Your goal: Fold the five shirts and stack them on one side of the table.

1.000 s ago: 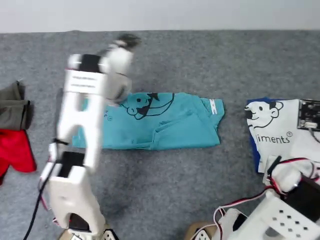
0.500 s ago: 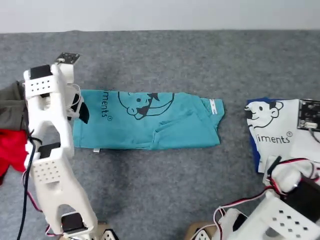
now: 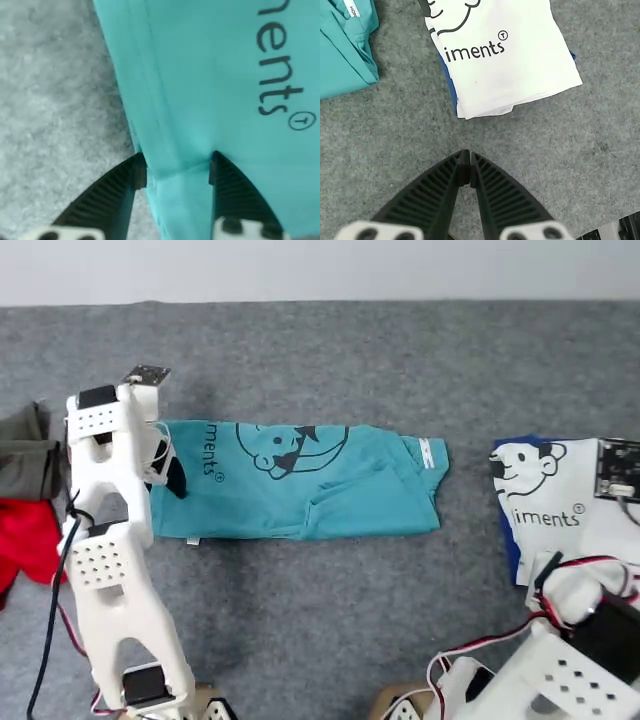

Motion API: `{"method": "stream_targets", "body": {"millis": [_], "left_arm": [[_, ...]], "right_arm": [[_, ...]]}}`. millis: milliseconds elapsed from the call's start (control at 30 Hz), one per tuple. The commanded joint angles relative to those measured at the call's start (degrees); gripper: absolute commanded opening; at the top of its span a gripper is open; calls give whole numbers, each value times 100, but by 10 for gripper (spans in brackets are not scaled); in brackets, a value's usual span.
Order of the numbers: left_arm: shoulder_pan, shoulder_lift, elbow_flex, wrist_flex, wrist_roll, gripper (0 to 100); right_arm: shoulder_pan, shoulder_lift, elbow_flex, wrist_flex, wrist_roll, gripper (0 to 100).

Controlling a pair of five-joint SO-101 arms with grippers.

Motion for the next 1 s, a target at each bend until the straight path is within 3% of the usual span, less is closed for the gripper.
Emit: {"method": "stream_targets", "body": {"millis": [0,100,267,567,800,967], "left_arm": [[18,290,-374,167,-44,103],[105,589,-875,598,-255,2],[97,484,-1411,967,-360,4],[-132,-1090,-989,967,-325,4],[1213,-2655,611,949,-308,5],[2435,-3182,743,941,202,5]], "right_arm": [[31,-31,-35,215,62,11],[31,-31,-35,215,53,11],[31,-48,-35,215,62,11],[31,-40,-35,215,44,11],[31,-40,-35,215,35,11],[31,-48,-35,215,35,11]]}}
